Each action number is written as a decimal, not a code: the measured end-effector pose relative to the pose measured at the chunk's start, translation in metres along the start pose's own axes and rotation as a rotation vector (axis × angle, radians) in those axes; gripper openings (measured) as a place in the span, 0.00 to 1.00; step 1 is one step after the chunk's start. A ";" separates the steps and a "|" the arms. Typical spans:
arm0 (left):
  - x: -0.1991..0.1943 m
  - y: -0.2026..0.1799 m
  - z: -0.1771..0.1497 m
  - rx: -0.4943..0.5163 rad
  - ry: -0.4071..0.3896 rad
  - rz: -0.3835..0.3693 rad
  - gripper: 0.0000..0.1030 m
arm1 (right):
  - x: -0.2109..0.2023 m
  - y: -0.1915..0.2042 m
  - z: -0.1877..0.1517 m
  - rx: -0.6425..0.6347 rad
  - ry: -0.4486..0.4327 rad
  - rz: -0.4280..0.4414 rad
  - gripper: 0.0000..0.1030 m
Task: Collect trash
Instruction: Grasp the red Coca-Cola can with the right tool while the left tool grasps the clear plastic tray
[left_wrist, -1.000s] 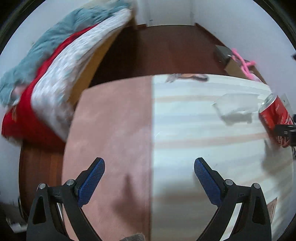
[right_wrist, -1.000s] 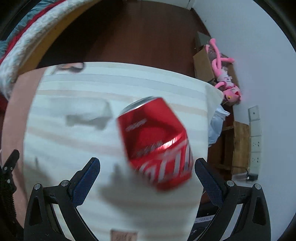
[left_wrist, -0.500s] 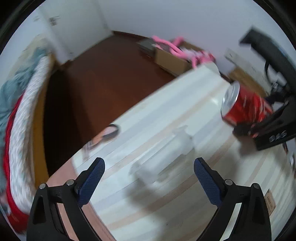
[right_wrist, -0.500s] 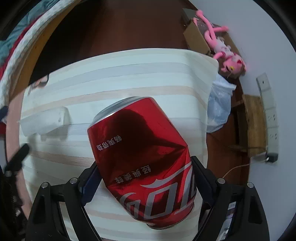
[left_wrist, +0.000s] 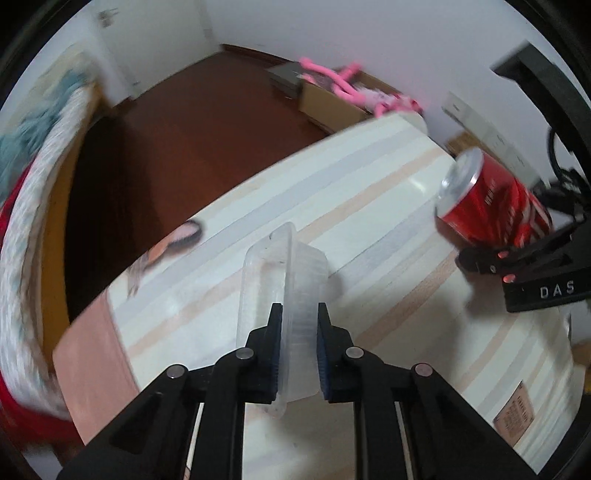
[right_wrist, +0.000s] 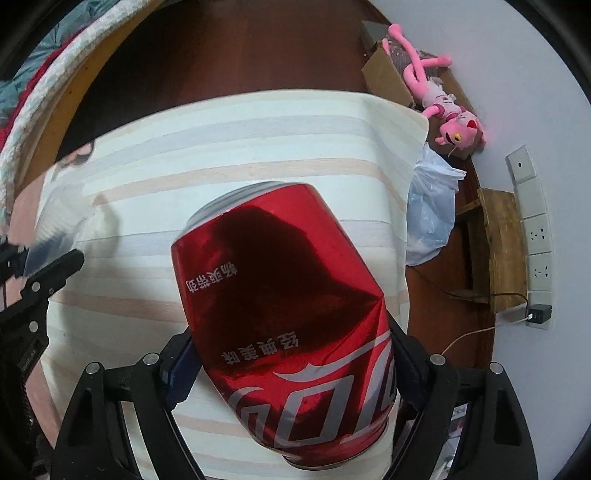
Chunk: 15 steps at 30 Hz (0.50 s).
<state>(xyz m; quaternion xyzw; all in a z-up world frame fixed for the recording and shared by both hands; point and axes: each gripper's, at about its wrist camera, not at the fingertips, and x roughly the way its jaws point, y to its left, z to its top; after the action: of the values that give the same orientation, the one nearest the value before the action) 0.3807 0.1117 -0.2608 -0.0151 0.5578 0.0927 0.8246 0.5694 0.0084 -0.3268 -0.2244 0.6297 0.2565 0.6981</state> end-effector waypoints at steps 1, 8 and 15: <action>-0.005 0.002 -0.006 -0.040 0.006 0.041 0.13 | -0.006 0.002 -0.004 0.011 -0.018 0.010 0.85; -0.060 0.021 -0.060 -0.305 -0.032 0.079 0.12 | -0.049 0.031 -0.050 0.049 -0.118 0.063 0.85; -0.151 0.054 -0.135 -0.450 -0.119 0.097 0.12 | -0.089 0.094 -0.120 0.014 -0.166 0.139 0.85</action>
<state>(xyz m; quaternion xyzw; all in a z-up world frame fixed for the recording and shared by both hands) 0.1929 0.1271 -0.1685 -0.1664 0.4737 0.2551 0.8263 0.4113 -0.0027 -0.2504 -0.1533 0.5857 0.3177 0.7297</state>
